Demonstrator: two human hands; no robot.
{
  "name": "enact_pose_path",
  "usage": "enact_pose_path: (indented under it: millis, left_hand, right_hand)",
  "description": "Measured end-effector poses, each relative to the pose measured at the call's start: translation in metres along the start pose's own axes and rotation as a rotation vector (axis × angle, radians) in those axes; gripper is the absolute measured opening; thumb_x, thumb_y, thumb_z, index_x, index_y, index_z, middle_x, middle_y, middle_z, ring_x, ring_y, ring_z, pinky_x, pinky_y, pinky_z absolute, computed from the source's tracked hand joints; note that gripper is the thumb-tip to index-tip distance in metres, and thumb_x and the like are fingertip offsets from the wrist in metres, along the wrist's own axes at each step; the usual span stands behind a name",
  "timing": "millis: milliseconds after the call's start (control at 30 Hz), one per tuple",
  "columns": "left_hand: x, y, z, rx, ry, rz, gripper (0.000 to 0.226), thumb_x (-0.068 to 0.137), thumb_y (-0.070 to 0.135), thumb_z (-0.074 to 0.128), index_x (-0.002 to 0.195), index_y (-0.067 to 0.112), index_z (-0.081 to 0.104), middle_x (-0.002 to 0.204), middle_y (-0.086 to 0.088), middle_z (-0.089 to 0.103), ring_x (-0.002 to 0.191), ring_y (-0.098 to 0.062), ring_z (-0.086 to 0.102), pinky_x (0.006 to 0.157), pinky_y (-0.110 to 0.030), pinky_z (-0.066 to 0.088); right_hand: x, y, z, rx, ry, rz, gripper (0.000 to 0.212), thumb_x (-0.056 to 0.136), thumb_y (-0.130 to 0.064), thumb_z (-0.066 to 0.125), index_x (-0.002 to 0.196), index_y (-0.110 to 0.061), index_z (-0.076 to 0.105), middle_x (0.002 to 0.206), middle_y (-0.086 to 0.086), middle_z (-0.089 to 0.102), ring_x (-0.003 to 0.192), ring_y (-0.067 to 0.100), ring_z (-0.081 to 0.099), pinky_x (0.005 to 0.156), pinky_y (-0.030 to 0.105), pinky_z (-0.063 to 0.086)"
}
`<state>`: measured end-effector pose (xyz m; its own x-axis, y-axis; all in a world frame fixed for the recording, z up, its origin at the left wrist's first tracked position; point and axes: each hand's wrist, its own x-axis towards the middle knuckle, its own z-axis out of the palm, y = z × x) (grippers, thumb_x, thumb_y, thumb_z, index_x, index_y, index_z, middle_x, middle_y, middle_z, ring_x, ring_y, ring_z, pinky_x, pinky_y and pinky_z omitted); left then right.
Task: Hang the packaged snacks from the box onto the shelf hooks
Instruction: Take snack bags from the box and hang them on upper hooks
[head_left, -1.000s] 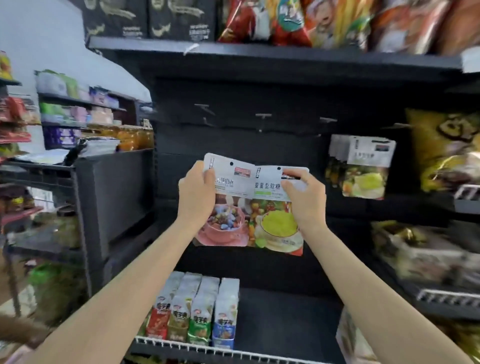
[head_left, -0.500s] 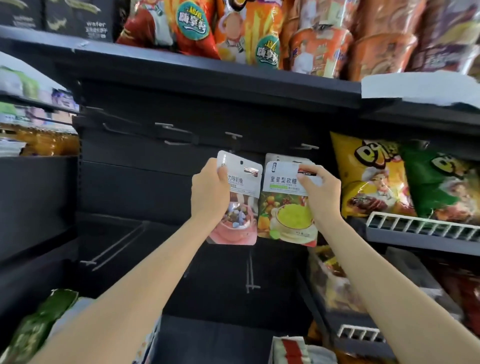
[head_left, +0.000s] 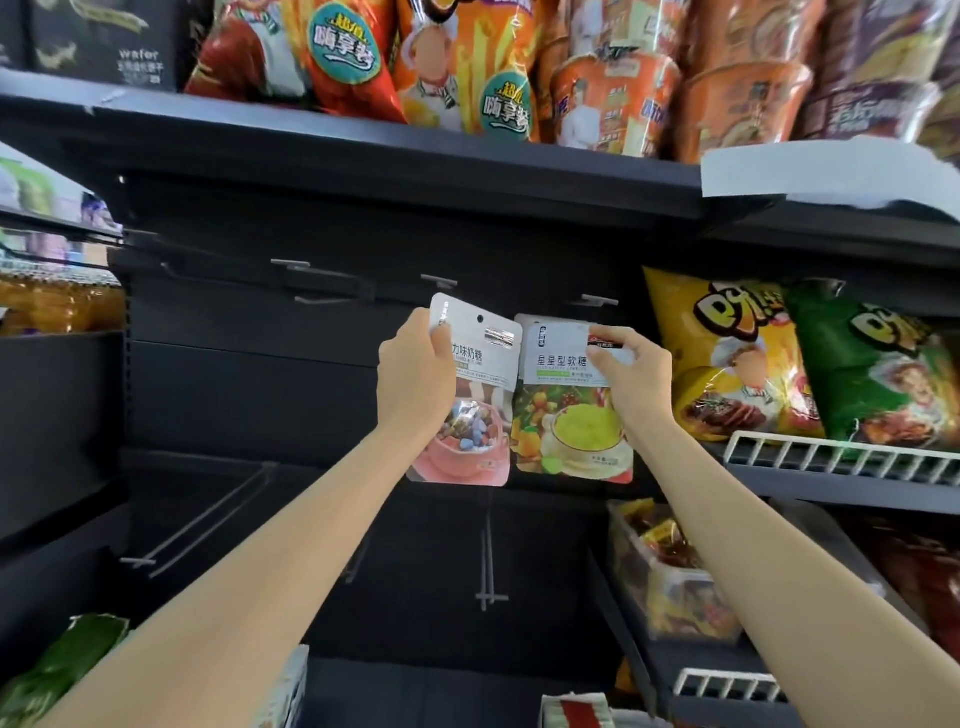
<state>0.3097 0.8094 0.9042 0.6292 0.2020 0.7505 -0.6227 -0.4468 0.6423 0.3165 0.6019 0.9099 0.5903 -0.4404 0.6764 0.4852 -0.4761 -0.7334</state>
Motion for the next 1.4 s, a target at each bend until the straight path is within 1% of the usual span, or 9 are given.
enact_pose_path:
  millis: [267,367,533,733,933,1100,1167,1233,1400]
  left_hand:
    - [-0.002,-0.001,0.005,-0.036,-0.018,-0.012,0.024,0.1,0.018,0.034,0.092,0.003,0.051,0.083,0.002,0.058,0.064,-0.008,0.055,0.05,-0.028,0.045]
    - [-0.003,-0.002,0.007,-0.049,-0.027,-0.011,0.026,0.1,0.018,0.034,0.095,0.001,0.053,0.087,0.002,0.06,0.068,-0.012,0.06,0.056,-0.035,0.05]
    - [-0.001,-0.004,0.014,-0.057,-0.039,-0.015,0.025,0.099,0.017,0.034,0.097,0.002,0.054,0.093,-0.003,0.064,0.073,-0.016,0.064,0.051,-0.026,0.045]
    - [0.003,-0.004,0.016,-0.07,-0.032,-0.014,0.024,0.1,0.017,0.035,0.098,0.004,0.055,0.102,-0.004,0.064,0.068,-0.007,0.059,0.043,-0.01,0.042]
    - [0.007,-0.008,0.01,-0.073,-0.038,-0.013,0.024,0.1,0.017,0.035,0.1,0.002,0.055,0.1,-0.005,0.063,0.067,-0.007,0.059,0.043,-0.007,0.041]
    - [0.005,-0.008,0.015,-0.139,-0.119,-0.055,0.021,0.1,0.016,0.038,0.095,0.005,0.055,0.092,-0.001,0.064,0.069,-0.009,0.06,0.044,-0.01,0.04]
    - [0.003,-0.007,0.019,-0.167,-0.161,-0.08,0.019,0.099,0.015,0.039,0.095,0.007,0.056,0.087,0.0,0.065,0.069,-0.008,0.059,0.048,-0.012,0.042]
    - [0.003,-0.006,0.026,-0.176,-0.193,-0.095,0.022,0.098,0.016,0.04,0.098,0.002,0.058,0.09,-0.008,0.066,0.072,-0.013,0.059,0.057,-0.021,0.046]
    - [0.001,0.009,0.053,-0.274,-0.241,-0.116,0.017,0.098,0.014,0.043,0.1,0.001,0.054,0.099,-0.013,0.065,0.079,-0.02,0.061,0.068,-0.033,0.053]
  right_hand:
    - [-0.003,0.0,-0.003,-0.005,-0.004,-0.006,0.019,0.088,-0.008,0.064,0.101,-0.023,0.068,0.102,-0.006,0.065,0.087,0.011,0.065,0.078,0.047,0.057]
    - [-0.005,0.001,-0.006,-0.02,-0.007,0.012,0.021,0.089,-0.008,0.063,0.108,-0.016,0.069,0.106,-0.004,0.065,0.084,0.026,0.066,0.075,0.051,0.056]
    - [-0.001,0.004,-0.003,-0.042,0.001,0.032,0.023,0.089,-0.009,0.063,0.111,-0.015,0.068,0.106,-0.001,0.066,0.089,0.033,0.065,0.074,0.049,0.057]
    - [0.021,0.021,0.015,-0.186,-0.027,0.064,0.033,0.09,-0.008,0.061,0.12,-0.023,0.061,0.11,0.004,0.061,0.07,0.014,0.06,0.065,0.035,0.058]
    - [0.031,0.037,0.032,-0.299,-0.082,0.11,0.056,0.083,-0.002,0.066,0.132,-0.02,0.047,0.13,0.014,0.045,0.109,0.028,0.057,0.087,0.035,0.054]
    - [0.018,0.026,0.03,-0.385,-0.061,0.154,0.055,0.086,-0.006,0.065,0.135,-0.023,0.047,0.145,0.012,0.018,0.134,0.029,0.024,0.098,0.033,0.038]
    - [0.008,0.024,0.021,-0.341,0.038,0.051,0.045,0.087,-0.006,0.062,0.128,-0.022,0.054,0.143,0.011,0.024,0.133,0.026,0.024,0.095,0.027,0.034]
    - [-0.004,0.021,0.009,-0.182,0.122,-0.061,0.033,0.092,-0.008,0.055,0.122,-0.021,0.055,0.13,0.008,0.042,0.119,0.021,0.043,0.084,0.018,0.038]
    - [-0.019,0.009,-0.01,0.108,-0.19,-0.089,0.037,0.098,-0.024,0.05,0.131,-0.037,0.041,0.094,0.0,0.067,0.087,0.013,0.067,0.072,0.028,0.056]
